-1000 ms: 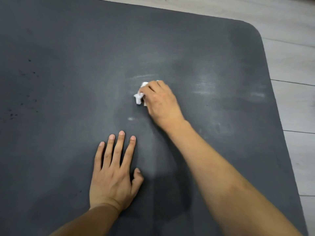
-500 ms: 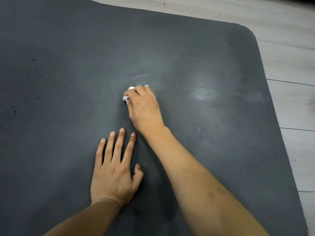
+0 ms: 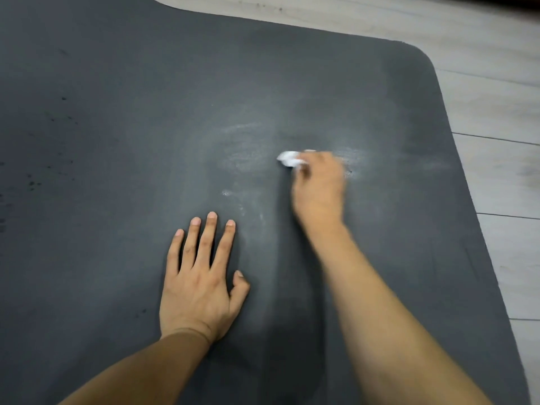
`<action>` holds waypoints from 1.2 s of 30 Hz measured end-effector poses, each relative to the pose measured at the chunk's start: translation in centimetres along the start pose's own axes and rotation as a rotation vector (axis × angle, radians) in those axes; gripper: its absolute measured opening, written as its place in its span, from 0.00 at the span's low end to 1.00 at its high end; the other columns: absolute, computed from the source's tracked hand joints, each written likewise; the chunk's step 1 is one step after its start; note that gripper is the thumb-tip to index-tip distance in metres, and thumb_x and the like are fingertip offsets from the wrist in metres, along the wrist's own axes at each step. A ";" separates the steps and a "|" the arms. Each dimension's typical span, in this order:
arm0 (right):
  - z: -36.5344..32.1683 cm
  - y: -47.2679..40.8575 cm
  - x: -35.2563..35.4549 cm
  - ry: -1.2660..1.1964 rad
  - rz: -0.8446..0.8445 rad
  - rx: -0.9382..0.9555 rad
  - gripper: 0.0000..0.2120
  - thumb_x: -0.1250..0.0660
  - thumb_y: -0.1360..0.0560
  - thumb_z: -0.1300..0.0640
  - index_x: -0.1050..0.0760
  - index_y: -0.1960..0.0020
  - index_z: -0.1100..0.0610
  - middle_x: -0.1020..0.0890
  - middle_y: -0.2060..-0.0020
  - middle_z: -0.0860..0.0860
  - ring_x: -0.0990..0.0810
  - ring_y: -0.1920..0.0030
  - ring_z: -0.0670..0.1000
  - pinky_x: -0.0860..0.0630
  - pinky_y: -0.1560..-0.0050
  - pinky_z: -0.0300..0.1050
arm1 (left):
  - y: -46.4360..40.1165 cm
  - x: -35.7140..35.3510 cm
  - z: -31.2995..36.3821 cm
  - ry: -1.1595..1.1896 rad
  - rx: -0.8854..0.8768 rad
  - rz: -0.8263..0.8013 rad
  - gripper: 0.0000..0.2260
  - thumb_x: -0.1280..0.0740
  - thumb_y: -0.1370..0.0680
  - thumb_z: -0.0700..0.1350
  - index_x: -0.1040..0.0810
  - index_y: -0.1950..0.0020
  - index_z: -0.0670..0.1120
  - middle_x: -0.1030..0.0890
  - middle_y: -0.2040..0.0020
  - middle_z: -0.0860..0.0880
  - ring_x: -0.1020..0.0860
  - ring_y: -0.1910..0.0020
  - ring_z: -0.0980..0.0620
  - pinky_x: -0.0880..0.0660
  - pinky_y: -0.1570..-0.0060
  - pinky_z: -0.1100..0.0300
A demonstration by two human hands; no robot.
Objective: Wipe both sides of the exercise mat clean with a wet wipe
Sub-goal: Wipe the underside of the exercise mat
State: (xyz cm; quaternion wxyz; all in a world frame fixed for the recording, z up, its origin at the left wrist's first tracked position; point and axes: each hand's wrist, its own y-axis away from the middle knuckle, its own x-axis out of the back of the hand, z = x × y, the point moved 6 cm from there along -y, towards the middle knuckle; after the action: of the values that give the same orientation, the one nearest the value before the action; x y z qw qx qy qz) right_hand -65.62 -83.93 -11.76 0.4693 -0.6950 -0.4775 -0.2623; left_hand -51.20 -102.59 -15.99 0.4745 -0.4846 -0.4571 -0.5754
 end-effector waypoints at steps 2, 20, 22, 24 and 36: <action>-7.4 1.1 -3.6 -0.122 -0.104 0.185 0.09 0.31 0.33 0.67 0.18 0.56 0.56 0.18 0.59 0.56 0.22 0.58 0.60 0.24 0.53 0.53 | 0.0 0.0 0.0 0.000 -0.007 0.020 0.34 0.44 0.25 0.55 0.33 0.20 0.44 0.36 0.19 0.39 0.38 0.20 0.37 0.42 0.22 0.37; -7.2 4.2 -2.9 -0.163 -0.168 0.132 0.10 0.33 0.33 0.66 0.18 0.56 0.55 0.18 0.58 0.54 0.22 0.55 0.58 0.27 0.48 0.51 | 0.1 0.0 -0.1 0.032 -0.008 0.046 0.32 0.45 0.23 0.56 0.32 0.21 0.44 0.35 0.19 0.40 0.38 0.20 0.38 0.44 0.21 0.40; -10.4 5.1 -4.1 -0.179 -0.247 0.206 0.08 0.33 0.30 0.64 0.19 0.54 0.54 0.20 0.56 0.53 0.24 0.54 0.57 0.28 0.46 0.51 | 0.2 0.2 -0.1 0.082 -0.015 0.040 0.32 0.44 0.22 0.57 0.31 0.22 0.42 0.36 0.19 0.40 0.39 0.19 0.39 0.45 0.20 0.41; -8.2 5.0 -3.1 -0.089 -0.279 0.341 0.07 0.32 0.29 0.61 0.20 0.52 0.53 0.20 0.55 0.53 0.24 0.54 0.58 0.28 0.48 0.50 | 0.8 0.5 -0.5 0.174 -0.033 0.015 0.33 0.44 0.23 0.56 0.34 0.20 0.43 0.39 0.18 0.42 0.42 0.18 0.41 0.50 0.19 0.45; 1.5 5.4 2.6 0.057 -0.062 -0.166 0.11 0.35 0.29 0.66 0.18 0.53 0.55 0.18 0.57 0.57 0.23 0.56 0.63 0.26 0.51 0.56 | 9.8 0.6 -6.9 0.003 -0.042 0.006 0.32 0.45 0.22 0.54 0.40 0.17 0.48 0.41 0.17 0.43 0.41 0.18 0.39 0.44 0.21 0.38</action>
State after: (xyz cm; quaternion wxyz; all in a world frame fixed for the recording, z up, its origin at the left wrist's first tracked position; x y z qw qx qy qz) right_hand -59.78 -81.99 -12.45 0.4149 -0.7087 -0.4619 -0.3350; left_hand -42.42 -110.76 -15.51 0.4667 -0.4948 -0.4429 -0.5842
